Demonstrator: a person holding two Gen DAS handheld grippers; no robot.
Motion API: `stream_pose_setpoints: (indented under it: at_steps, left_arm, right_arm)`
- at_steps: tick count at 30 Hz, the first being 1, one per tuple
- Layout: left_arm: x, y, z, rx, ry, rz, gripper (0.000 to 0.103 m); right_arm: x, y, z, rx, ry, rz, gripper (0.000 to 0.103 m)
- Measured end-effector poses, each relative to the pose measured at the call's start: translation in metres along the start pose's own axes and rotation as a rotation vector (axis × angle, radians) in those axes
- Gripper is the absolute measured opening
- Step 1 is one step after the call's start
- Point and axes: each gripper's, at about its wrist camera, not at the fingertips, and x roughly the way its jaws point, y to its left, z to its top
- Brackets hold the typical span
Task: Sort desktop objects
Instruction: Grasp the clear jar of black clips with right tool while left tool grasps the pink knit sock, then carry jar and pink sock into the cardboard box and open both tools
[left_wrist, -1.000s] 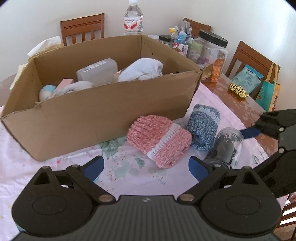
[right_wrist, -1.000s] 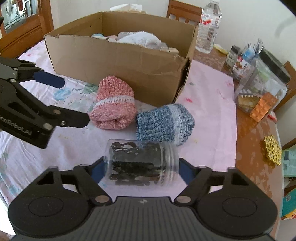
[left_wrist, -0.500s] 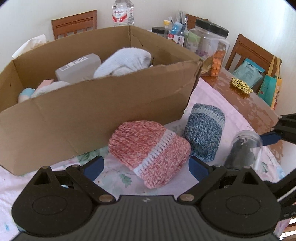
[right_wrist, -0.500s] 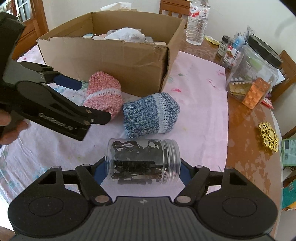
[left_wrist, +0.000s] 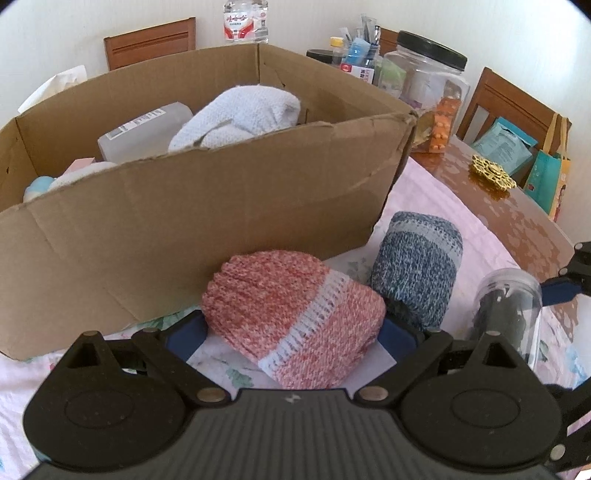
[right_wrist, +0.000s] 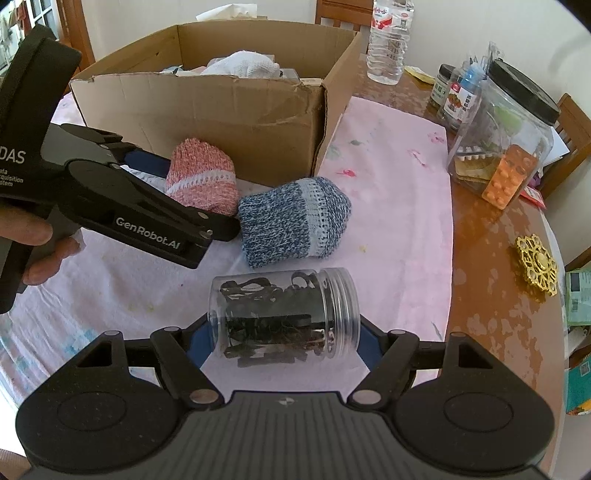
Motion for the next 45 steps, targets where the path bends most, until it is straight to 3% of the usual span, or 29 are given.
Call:
stream_pose_setpoints:
  at_steps: [6,16,28,37,45]
  left_arm:
    - [0.001,0.004,0.003,-0.046,-0.010,-0.007,0.097]
    - [-0.011,0.010,0.007,-0.057,-0.007,-0.032,0.082]
    - [-0.055,0.011,0.014,-0.038,0.022,-0.046,0.081]
    - [-0.096,0.009,0.025,-0.054,0.011,-0.014,0.081]
    - [-0.119,0.019,0.045,-0.010,0.003,-0.042,0.081]
  right_arm:
    - [0.002,0.003,0.003,-0.020,-0.006,-0.009,0.080]
    - [0.000,0.003,0.006,-0.044,-0.009,-0.017,0.079]
    - [-0.028,-0.001,0.021,-0.100,-0.063,0.018,0.079]
    - [-0.053,0.001,0.044,-0.159,-0.108,0.076,0.079]
    - [-0.071,0.006,0.064,-0.113,-0.145,0.065,0.079]
